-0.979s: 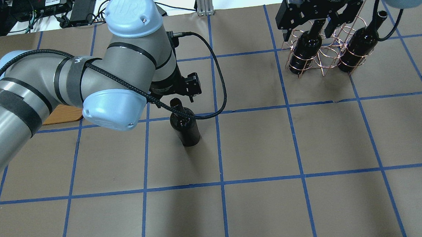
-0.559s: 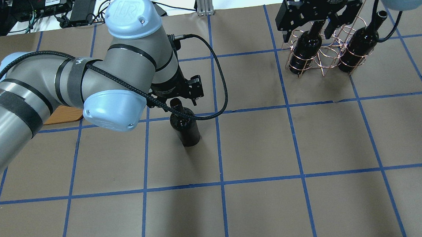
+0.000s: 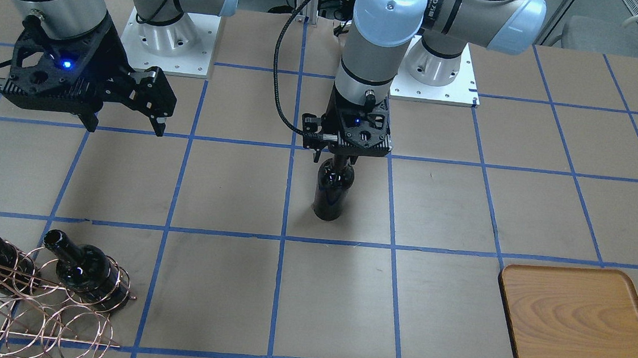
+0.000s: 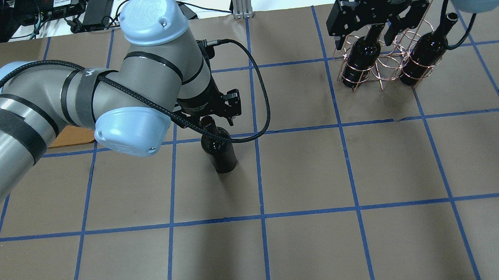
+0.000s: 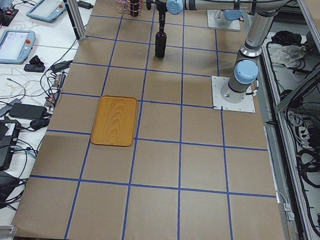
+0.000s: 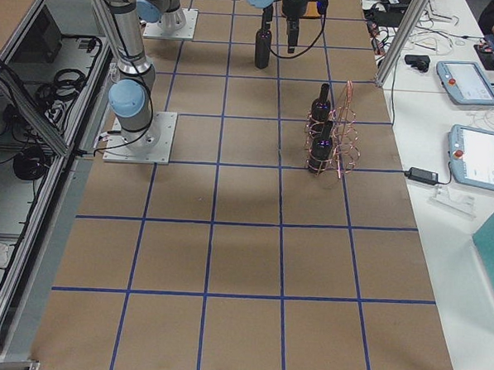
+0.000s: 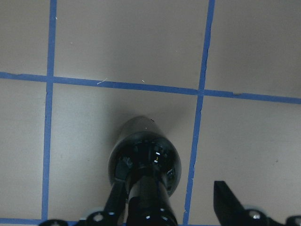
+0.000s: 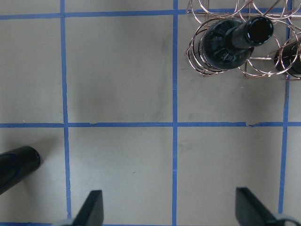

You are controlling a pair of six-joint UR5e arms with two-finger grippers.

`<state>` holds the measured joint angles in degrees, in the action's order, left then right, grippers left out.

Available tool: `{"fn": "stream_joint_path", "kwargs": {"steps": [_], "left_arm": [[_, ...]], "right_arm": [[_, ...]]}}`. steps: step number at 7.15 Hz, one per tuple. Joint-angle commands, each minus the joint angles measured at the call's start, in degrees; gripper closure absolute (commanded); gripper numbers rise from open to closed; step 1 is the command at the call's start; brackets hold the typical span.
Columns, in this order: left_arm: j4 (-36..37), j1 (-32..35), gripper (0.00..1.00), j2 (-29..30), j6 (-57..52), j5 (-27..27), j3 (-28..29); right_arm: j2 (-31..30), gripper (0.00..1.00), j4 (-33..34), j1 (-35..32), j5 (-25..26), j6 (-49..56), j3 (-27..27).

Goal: Take wine from basket and place on tray
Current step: 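Lower the left gripper and close it on the bottle neck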

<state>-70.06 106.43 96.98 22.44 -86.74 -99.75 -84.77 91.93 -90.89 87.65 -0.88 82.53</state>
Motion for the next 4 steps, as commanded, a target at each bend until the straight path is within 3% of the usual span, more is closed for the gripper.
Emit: {"fn": "stream_joint_path", "kwargs": {"steps": [1,3,4], "left_arm": [[-0.4,-0.3,0.56,0.4,-0.1,-0.1,0.0],[-1.7,-0.3,0.9,0.3,-0.2,-0.3,0.0],[-2.0,-0.4,1.0,0.1,-0.2,-0.3,0.0]], "right_arm": [[-0.1,0.0,0.0,0.0,0.0,0.0,0.0],[-0.1,0.0,0.1,0.1,0.1,0.0,0.0],[-0.1,0.0,0.1,0.1,0.0,0.0,0.0]]}}
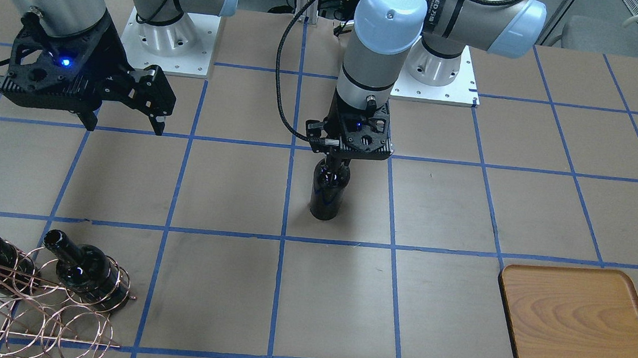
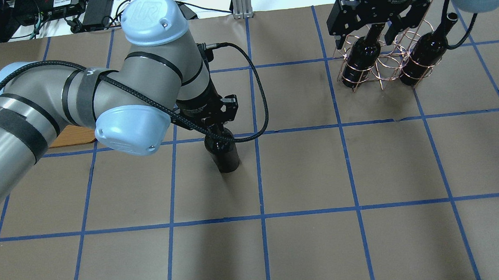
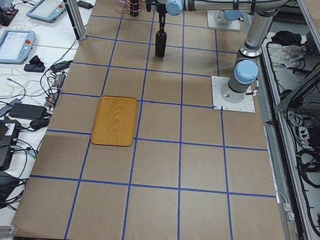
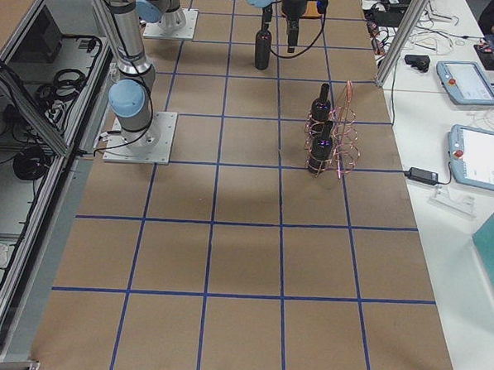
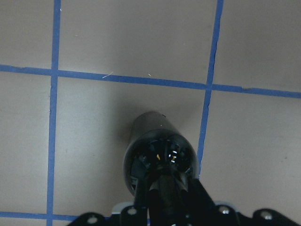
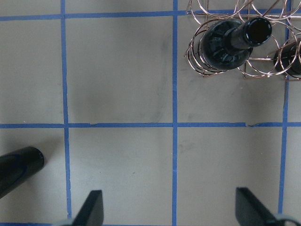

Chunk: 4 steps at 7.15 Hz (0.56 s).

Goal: Take wine from basket and place on tray
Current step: 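Lower the left gripper and close it on the bottle neck, then carry the bottle with the left gripper over the wooden tray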

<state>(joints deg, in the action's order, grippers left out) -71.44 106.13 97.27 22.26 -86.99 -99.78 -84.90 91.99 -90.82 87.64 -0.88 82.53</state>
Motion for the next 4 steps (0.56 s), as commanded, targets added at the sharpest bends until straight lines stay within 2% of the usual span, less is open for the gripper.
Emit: {"fn": "stream_joint_path", "kwargs": {"steps": [1,2,4], "left_arm": [[-1.0,-0.1,1.0,-0.7,0.0,-0.5,0.5],[-3.1,-0.8,1.0,-1.9,-0.4,-3.9,1.7],[-10.4,-10.1,1.0,-2.7,-11.2,-5.0,7.4]], "right_arm": [[0.0,0.0,0.0,0.1,0.0,0.0,0.0],[0.0,0.0,0.0,0.2,0.0,0.0,0.0],[0.0,0.0,0.0,0.3,0.0,0.1,0.0]]}}
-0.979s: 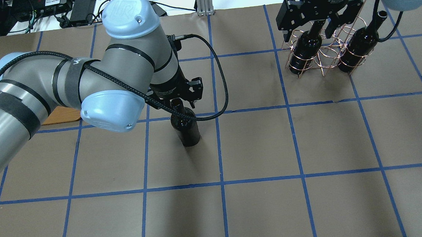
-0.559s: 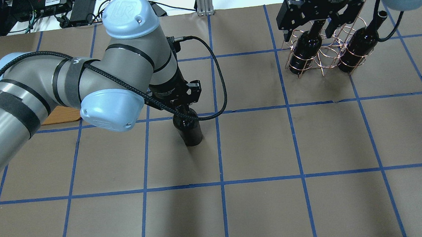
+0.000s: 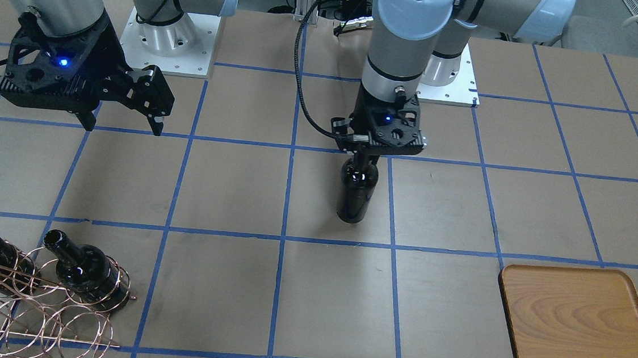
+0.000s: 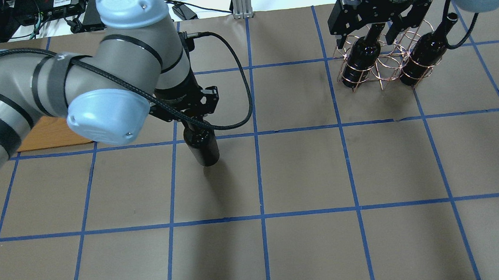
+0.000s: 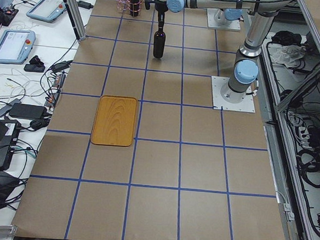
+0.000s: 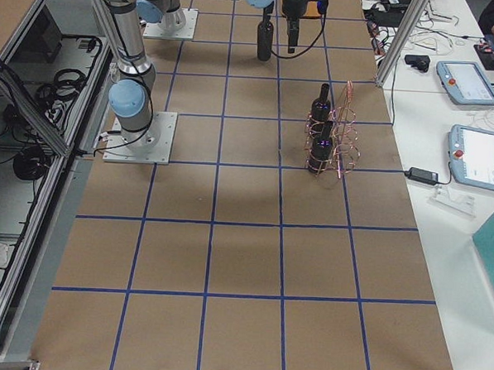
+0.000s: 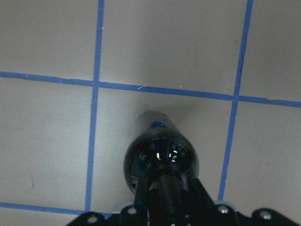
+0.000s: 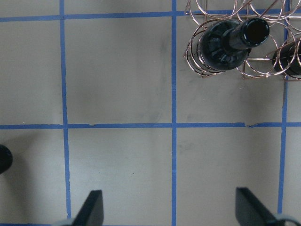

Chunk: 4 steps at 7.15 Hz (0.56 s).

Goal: Take wine from basket and place on tray
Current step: 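Carry the bottle with the left gripper over the wooden tray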

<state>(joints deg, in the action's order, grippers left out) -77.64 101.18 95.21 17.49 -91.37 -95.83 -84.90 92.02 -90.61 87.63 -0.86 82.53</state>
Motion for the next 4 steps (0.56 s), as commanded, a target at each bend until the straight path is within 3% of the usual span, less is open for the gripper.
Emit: {"fn": "stream_joint_path", "kwargs": {"steps": [1,4], "left_arm": [[-7.1,-10.2,1.0,-0.3,-12.2,-0.4,6.8],[-6.5,-24.4,1.0,2.3,-28.0,1.6,10.3]], "right_arm": [[0.0,0.0,0.0,0.0,0.0,0.0,0.0],[0.0,0.0,0.0,0.1,0.0,0.0,-0.1]]}}
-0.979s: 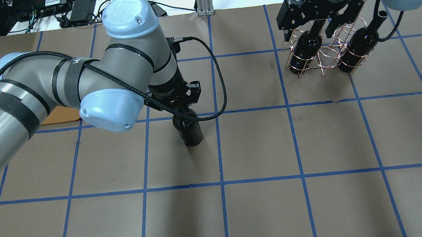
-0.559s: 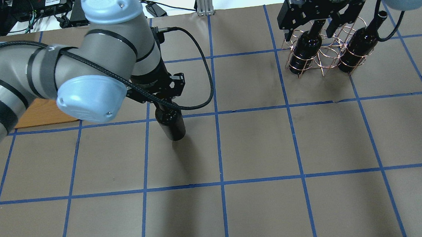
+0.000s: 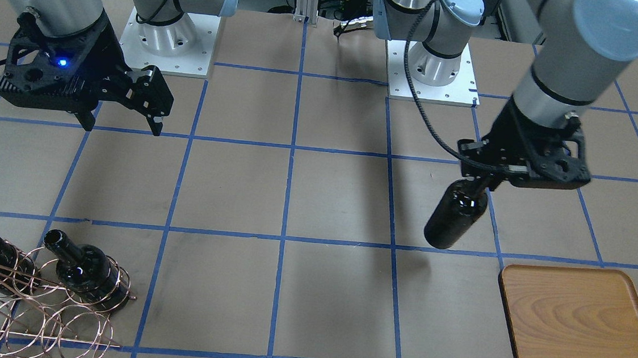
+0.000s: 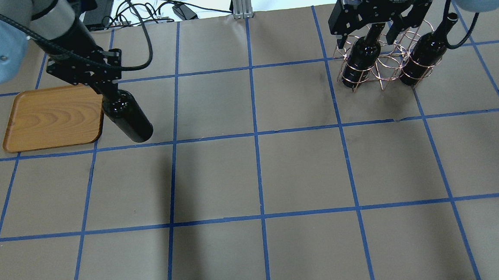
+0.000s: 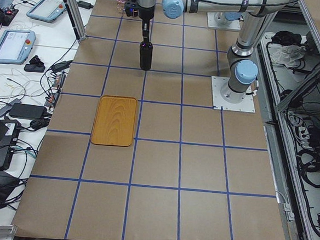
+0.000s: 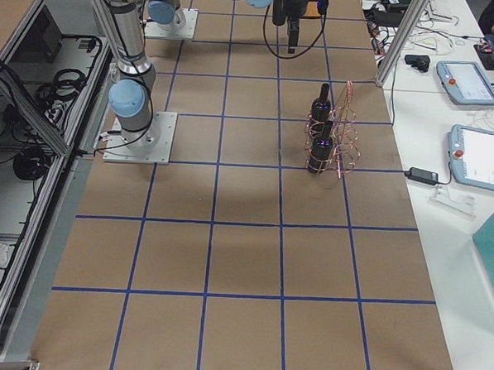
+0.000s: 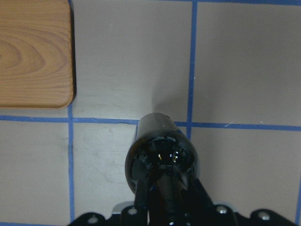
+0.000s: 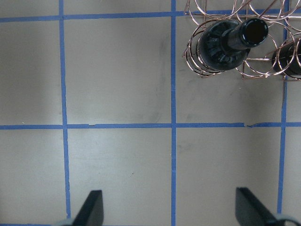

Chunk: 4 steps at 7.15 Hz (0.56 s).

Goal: Take wine from basket and place on tray
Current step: 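Carry the bottle with the left gripper over the wooden tray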

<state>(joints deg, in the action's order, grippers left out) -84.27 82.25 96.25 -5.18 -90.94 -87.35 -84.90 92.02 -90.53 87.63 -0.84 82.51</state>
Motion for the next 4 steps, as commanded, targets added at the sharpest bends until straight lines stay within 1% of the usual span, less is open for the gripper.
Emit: {"fn": "stream_joint_path", "kwargs": {"steps": [1,2,3,4], "left_arm": [[0.4,-8.3,1.0,3.6,-9.8,1.5,4.5],[-0.2,-12.2,1.0,5.6,-11.7,3.1,6.8],[-0.2,-14.8,1.0,6.7,-12.9,4.5,7.7],[0.2,-16.0,1.0,8.2,-16.8,4.5,8.1]], "right_arm": [[0.0,0.0,0.0,0.1,0.0,0.0,0.0],[0.0,0.0,0.0,0.0,-0.1,0.0,0.0],[0.0,0.0,0.0,0.0,0.0,0.0,0.0],[-0.1,0.0,0.0,0.1,0.0,0.0,0.0]]}}
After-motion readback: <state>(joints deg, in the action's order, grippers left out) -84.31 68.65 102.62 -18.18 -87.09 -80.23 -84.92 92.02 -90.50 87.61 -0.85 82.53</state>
